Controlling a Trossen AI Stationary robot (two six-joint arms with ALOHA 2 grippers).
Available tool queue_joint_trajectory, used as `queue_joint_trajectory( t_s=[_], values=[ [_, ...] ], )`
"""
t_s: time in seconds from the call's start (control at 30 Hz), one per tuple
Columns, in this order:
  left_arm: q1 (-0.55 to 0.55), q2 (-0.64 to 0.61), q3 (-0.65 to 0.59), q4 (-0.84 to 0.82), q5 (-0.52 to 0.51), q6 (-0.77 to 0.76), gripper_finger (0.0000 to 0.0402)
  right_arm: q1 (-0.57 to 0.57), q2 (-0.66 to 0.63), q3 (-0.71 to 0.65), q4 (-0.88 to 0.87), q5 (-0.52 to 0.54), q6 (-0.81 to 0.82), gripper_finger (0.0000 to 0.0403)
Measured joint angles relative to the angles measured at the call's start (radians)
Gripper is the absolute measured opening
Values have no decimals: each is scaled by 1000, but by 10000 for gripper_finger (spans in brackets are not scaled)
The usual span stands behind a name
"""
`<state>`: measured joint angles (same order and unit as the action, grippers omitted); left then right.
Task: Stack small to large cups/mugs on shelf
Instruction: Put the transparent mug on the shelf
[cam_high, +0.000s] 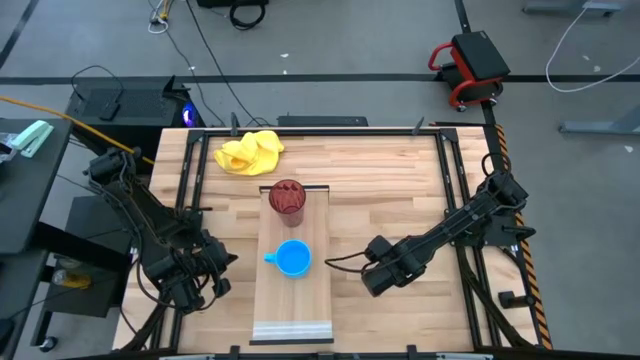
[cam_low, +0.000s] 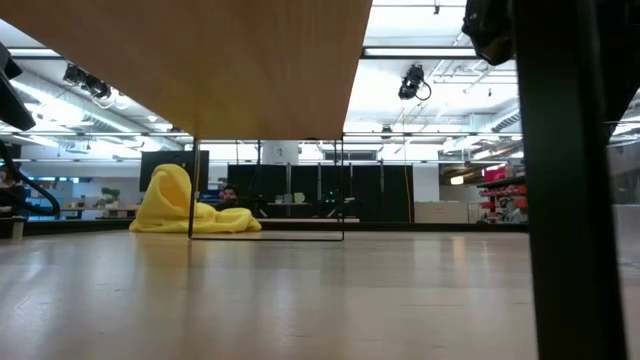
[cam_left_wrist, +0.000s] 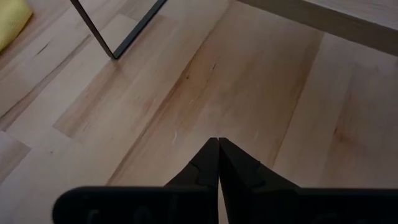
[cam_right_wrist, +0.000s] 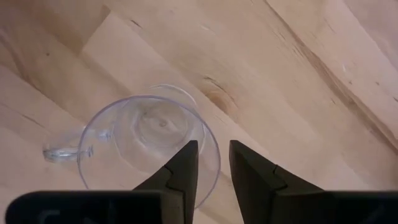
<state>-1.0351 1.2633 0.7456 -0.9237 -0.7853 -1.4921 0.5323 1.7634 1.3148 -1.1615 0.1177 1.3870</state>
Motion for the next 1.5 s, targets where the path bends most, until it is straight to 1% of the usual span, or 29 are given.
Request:
queue_joint_trajectory(
  t_s=[0.2, 0.37, 0.6, 0.73, 0.9, 0.97, 1.07, 1.17, 1.27, 1.37, 1.5],
  values=[
    [0, 0, 0, 1, 0, -8, 25, 0, 0, -9, 16, -17, -33, 98],
    [0, 0, 0, 1, 0, -15, 16, 0, 0, -46, 47, -33, -27, 98],
    [0, 0, 0, 2, 0, -16, 11, 0, 0, -48, 47, -14, -18, 95],
    [0, 0, 0, 3, 0, -16, 22, 0, 0, -48, 45, -15, -18, 72],
    [0, 0, 0, 4, 0, -16, 25, 0, 0, -48, 47, -19, -17, 14],
    [0, 0, 0, 4, 0, -16, 21, 0, 0, -47, 46, -22, 3, 8],
    [0, 0, 0, 4, 0, -16, 13, 1, 0, -42, 43, -26, 83, 14],
    [0, 0, 0, 4, 0, -21, 10, 3, 1, -10, 43, -26, 175, 6],
    [0, 0, 0, 4, 0, -31, 11, 17, 2, 49, 42, -26, 234, 5],
    [0, 0, 0, 4, 0, -34, 20, 38, 2, 135, 31, -25, 248, 4],
    [0, 0, 0, 10, 0, -37, 26, 75, 2, 287, -39, 1, 299, 2]
  ],
)
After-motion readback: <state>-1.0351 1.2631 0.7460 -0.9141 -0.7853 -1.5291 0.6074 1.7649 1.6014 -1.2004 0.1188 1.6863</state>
